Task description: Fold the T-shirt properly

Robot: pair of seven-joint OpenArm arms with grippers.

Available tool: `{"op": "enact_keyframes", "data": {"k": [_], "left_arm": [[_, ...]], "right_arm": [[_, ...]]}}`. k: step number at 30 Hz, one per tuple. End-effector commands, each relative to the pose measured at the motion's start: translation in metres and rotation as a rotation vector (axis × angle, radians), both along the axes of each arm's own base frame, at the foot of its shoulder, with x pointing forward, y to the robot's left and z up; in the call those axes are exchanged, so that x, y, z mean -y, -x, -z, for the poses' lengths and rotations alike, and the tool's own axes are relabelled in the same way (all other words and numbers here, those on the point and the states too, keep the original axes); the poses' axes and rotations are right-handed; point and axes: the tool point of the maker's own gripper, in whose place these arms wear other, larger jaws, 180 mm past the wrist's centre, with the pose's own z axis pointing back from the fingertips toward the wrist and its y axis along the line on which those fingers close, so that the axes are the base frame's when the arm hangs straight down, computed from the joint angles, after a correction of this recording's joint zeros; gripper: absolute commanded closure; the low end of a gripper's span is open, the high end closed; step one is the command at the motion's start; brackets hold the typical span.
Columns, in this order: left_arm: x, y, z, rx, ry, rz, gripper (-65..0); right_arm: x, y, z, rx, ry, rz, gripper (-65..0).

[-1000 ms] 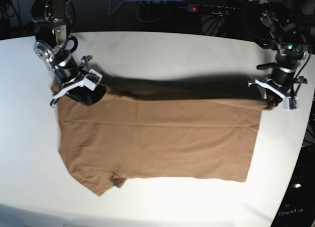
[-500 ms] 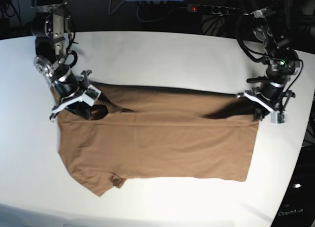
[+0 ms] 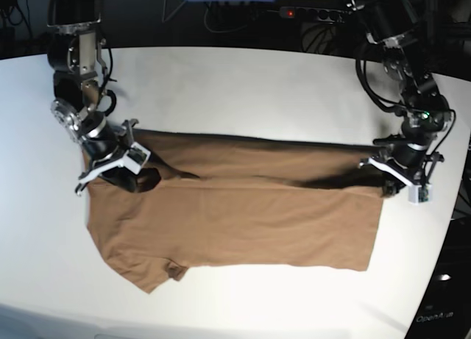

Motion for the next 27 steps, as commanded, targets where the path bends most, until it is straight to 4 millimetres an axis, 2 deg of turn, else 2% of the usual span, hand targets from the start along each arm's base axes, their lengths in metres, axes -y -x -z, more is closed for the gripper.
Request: {"op": "enact_keyframes", "data": {"k": [1,5,14,21,27], "left_arm": [[-0.001,-0.012,-0.017,0.062,0.000,0.002,-3.6],[0.000,-0.018,-0.018,0.068,0.007,0.006,-3.6],[0.001,-0.033,-0.031,0.104,0.014,0.006,-3.6],[-0.007,-0.038,-0.015,0.060,0.030,-0.003,-3.6],[-0.007,-0.043,-0.020,0.074,0.032,-0.003,-3.6]], "right_arm": [[0.002,-0.011,-0.017,0.058,0.003,-0.004,-0.6],[0.002,-0.018,-0.024,0.076,0.002,-0.005,-0.6],[0.004,-0.032,-0.006,-0.003,-0.022,-0.005,-0.6],[0.008,-0.043,0.000,-0.022,-0.032,0.009,-0.6],[0.008,-0.045,0.000,-0.022,-0.034,0.009,-0.6]]}}
